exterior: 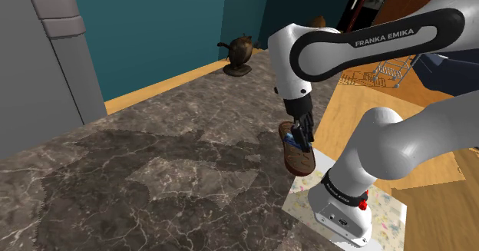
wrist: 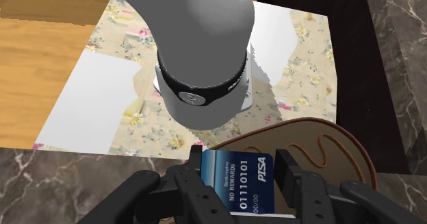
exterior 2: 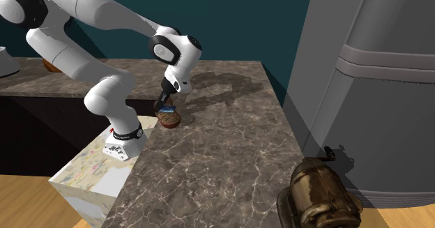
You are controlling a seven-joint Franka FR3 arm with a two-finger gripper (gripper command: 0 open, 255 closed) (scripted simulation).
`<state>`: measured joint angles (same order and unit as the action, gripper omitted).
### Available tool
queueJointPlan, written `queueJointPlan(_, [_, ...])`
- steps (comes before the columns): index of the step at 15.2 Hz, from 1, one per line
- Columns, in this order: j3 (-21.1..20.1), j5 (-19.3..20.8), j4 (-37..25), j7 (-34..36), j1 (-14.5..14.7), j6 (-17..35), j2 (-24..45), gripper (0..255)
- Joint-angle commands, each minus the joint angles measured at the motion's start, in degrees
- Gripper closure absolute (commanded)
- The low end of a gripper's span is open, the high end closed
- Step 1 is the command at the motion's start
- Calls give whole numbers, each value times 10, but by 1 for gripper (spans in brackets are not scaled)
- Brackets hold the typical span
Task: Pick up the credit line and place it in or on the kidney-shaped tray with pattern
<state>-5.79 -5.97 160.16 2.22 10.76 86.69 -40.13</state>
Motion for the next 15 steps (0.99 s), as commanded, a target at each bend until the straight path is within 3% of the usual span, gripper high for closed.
queueJointPlan(1, [0,0,0,0,0,0,0,0])
queueJointPlan(6, [0,0,0,0,0,0,0,0])
queueJointPlan(10, [5,8,-86,1,-6,-51,35,0])
queueJointPlan(15, [5,8,-86,1,-6,-51,35,0])
